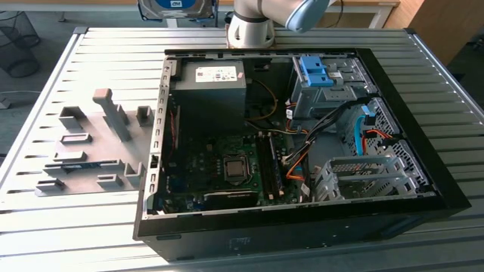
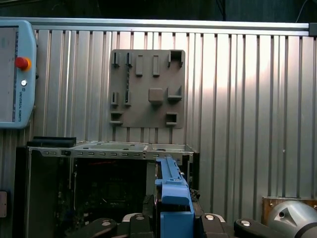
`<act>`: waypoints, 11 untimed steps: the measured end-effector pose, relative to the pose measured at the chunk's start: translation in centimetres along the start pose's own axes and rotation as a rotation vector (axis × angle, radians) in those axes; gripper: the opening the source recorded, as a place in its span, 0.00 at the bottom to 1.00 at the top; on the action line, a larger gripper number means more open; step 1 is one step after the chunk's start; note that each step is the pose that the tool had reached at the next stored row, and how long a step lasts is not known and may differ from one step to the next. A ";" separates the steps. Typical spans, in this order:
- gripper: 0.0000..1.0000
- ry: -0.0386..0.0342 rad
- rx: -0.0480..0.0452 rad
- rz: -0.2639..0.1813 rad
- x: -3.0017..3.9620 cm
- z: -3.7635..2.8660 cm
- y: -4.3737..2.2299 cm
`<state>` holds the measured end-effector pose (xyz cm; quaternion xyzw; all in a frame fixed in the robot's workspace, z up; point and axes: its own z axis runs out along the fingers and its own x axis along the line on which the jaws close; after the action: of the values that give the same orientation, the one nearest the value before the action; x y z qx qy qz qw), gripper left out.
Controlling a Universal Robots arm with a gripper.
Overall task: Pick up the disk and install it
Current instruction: 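Pick up the disk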
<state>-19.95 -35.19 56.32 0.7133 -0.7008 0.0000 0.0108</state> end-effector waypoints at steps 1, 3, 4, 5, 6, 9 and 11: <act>0.37 -0.0001 0.0000 0.000 0.00 0.00 -0.10; 0.37 -0.0001 0.0000 0.000 0.01 0.00 -0.31; 0.37 0.0000 0.0000 0.000 0.01 0.00 -0.42; 0.37 -0.0001 0.0000 0.000 0.01 -0.01 -0.53; 0.37 0.0000 0.0001 0.000 0.01 -0.01 -0.64; 0.37 -0.0001 0.0000 0.000 0.02 -0.01 -0.99; 0.37 0.0000 0.0000 0.000 0.02 -0.02 -1.25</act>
<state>-18.70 -35.19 56.32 0.7133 -0.7008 0.0000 0.0108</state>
